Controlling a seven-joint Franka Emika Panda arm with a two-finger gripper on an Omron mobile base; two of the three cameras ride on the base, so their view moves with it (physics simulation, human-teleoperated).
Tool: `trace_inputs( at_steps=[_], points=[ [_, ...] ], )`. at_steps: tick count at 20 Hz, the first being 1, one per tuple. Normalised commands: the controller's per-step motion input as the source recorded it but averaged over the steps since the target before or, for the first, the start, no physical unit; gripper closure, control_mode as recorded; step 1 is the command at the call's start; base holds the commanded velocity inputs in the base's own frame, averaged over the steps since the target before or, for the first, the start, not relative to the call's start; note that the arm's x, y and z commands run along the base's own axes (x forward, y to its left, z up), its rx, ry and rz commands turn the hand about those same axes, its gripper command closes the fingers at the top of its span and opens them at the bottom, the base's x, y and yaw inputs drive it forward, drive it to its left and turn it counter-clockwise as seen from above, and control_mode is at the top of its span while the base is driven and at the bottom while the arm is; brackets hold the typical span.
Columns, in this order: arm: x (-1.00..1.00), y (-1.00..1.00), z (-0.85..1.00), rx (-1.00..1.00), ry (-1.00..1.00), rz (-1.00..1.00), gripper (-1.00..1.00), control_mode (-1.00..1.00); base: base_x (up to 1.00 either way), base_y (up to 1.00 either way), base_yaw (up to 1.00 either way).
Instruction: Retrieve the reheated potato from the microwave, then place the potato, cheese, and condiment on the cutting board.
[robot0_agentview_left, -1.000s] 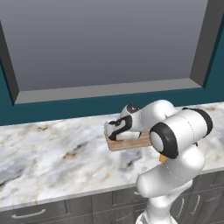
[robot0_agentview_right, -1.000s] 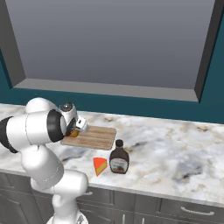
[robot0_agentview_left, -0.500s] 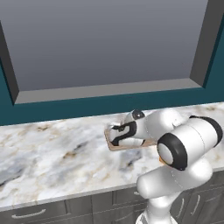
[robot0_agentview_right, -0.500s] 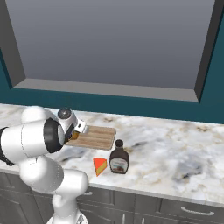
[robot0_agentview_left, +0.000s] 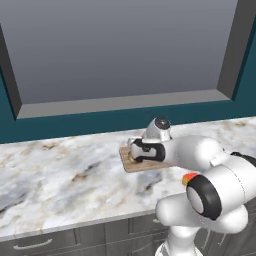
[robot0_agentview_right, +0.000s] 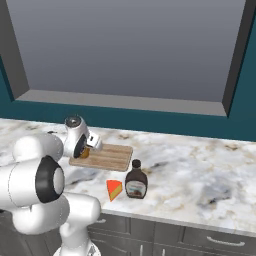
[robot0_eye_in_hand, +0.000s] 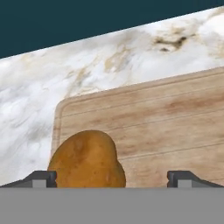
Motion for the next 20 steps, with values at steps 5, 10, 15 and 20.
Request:
trace_inputs(
  at_steps=[5,10,15,20],
  points=[
    [-0.29,-0.13,0.51,-0.11,0.13,0.00,-1.00,-1.00,0.00,0.00,0.00],
    [-0.50,-0.23,0.39,-0.03,0.14,0.00,-1.00,-1.00,0.00,0.00,0.00],
    [-0.59,-0.28,0.15,0.00,0.07,0.04,-1.00,-1.00,0.00,0.00,0.00],
    [-0.69,-0.27,0.01,0.00,0.00,0.09,-1.00,-1.00,0.00,0.00,0.00]
  ],
)
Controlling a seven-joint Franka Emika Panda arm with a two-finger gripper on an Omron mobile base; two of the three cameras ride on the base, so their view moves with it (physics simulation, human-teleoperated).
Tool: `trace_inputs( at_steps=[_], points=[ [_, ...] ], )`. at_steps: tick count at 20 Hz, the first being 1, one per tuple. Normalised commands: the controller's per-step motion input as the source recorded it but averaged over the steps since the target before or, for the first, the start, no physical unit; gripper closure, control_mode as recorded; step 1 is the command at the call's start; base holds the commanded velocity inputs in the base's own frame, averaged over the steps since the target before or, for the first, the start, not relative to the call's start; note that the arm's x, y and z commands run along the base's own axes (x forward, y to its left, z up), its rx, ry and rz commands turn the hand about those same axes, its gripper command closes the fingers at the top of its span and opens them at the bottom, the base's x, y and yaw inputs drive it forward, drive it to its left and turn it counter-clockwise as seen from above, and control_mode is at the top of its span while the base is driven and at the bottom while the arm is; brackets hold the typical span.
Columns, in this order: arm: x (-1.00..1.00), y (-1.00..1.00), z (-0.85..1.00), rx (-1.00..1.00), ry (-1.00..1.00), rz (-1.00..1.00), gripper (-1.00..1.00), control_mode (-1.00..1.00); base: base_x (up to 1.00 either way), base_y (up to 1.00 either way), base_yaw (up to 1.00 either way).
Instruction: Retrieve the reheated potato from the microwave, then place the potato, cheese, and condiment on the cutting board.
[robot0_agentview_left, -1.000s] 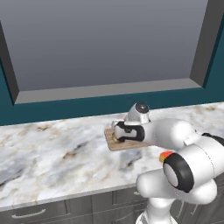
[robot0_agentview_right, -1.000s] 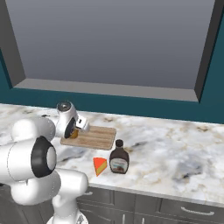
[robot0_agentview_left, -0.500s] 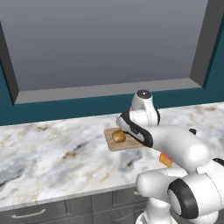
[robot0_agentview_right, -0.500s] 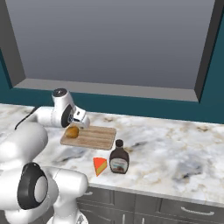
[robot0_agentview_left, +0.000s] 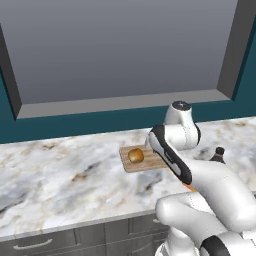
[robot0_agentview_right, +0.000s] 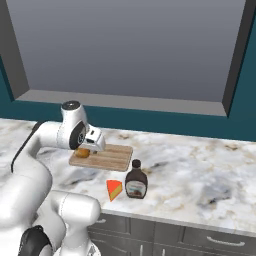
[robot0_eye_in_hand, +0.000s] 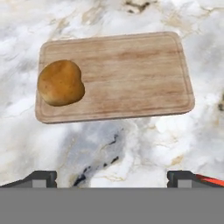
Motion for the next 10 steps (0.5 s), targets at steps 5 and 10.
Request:
trace_inputs(
  at_steps=[5,10],
  points=[
    [-0.62,-0.22,0.00,0.00,0.01,0.03,-1.00,-1.00,0.00,0.00,0.00],
    [-0.49,-0.12,0.00,0.00,0.09,0.00,-1.00,-1.00,0.00,0.00,0.00]
  ],
)
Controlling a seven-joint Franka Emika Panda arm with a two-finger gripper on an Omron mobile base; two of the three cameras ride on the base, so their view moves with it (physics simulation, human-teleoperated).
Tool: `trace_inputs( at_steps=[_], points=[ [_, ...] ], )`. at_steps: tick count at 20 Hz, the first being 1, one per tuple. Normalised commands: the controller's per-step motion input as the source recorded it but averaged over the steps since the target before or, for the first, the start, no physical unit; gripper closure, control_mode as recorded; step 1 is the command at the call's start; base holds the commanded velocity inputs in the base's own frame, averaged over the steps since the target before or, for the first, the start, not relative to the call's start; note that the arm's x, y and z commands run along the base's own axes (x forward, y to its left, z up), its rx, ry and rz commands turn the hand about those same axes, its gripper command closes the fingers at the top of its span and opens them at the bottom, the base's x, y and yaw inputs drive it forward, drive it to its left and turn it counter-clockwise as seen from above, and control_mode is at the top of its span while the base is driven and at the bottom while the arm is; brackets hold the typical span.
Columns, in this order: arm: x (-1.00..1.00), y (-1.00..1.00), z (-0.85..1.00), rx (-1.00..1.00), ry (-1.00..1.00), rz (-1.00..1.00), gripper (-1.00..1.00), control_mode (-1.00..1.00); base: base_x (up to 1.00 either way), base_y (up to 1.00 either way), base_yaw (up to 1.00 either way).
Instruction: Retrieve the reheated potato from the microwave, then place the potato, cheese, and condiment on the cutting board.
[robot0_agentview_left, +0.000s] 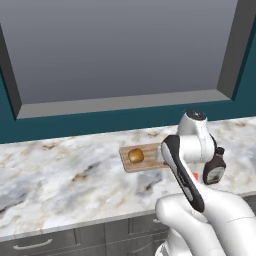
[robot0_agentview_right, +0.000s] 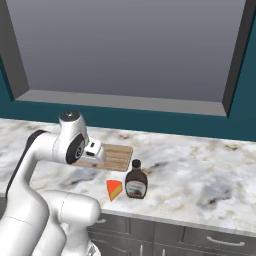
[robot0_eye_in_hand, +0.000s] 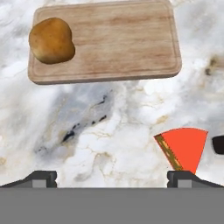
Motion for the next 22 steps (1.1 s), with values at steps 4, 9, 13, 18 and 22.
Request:
trace_inputs(
  at_steps=[4,9,13,18,22],
  points=[
    [-0.27,-0.21,-0.03,0.00,0.11,-0.02,-1.00,-1.00,0.00,0.00,0.00],
    [-0.13,-0.32,-0.03,0.00,0.01,0.00,-1.00,-1.00,0.00,0.00,0.00],
    [-0.11,-0.36,-0.02,0.00,0.01,0.00,-1.00,-1.00,0.00,0.00,0.00],
    [-0.24,-0.31,-0.13,0.00,0.00,-0.02,-1.00,-1.00,0.00,0.00,0.00],
    [-0.09,-0.14,-0.18,0.00,-0.02,-0.10,-1.00,-1.00,0.00,0.00,0.00]
  ],
)
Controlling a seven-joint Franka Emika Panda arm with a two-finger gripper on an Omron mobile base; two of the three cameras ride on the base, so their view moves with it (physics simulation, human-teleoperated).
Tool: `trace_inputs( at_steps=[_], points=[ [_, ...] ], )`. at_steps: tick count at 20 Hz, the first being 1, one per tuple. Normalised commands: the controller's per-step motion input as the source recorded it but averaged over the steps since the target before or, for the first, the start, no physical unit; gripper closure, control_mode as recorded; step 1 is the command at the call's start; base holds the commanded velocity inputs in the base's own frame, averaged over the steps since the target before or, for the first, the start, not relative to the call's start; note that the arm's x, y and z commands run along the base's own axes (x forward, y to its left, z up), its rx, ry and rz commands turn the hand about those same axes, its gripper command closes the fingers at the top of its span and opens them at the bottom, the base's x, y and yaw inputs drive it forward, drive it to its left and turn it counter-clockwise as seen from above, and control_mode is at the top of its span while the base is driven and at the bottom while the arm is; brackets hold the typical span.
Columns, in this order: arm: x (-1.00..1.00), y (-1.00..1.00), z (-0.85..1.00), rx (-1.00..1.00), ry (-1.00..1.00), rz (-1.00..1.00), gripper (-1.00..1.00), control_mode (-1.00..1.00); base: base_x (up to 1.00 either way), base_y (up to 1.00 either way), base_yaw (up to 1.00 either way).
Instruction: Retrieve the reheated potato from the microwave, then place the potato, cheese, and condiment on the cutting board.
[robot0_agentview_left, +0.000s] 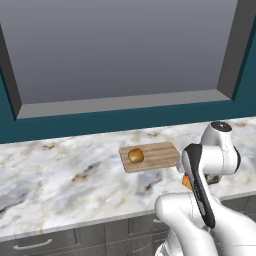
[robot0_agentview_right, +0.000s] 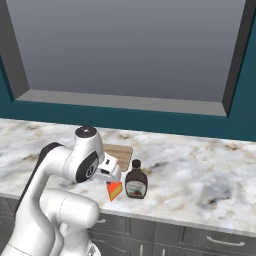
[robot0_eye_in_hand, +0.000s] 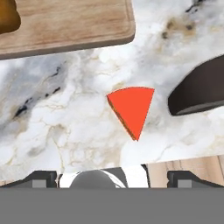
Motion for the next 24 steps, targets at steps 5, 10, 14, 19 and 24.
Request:
trace_inputs(
  at_steps=[5,10,14,19,24],
  points=[
    [0.02,-0.04,-0.18,0.00,0.00,-0.18,-1.00,-1.00,0.00,0.00,0.00],
    [0.07,-0.10,-0.17,0.00,0.00,-0.17,-1.00,-1.00,0.00,0.00,0.00],
    [0.09,-0.07,-0.19,0.00,0.00,-0.15,-1.00,-1.00,0.00,0.00,0.00],
    [0.16,-0.05,-0.23,0.00,0.00,-0.11,-1.00,-1.00,0.00,0.00,0.00],
    [0.23,0.00,-0.21,0.00,0.00,-0.02,-1.00,-1.00,0.00,0.00,0.00]
  ],
)
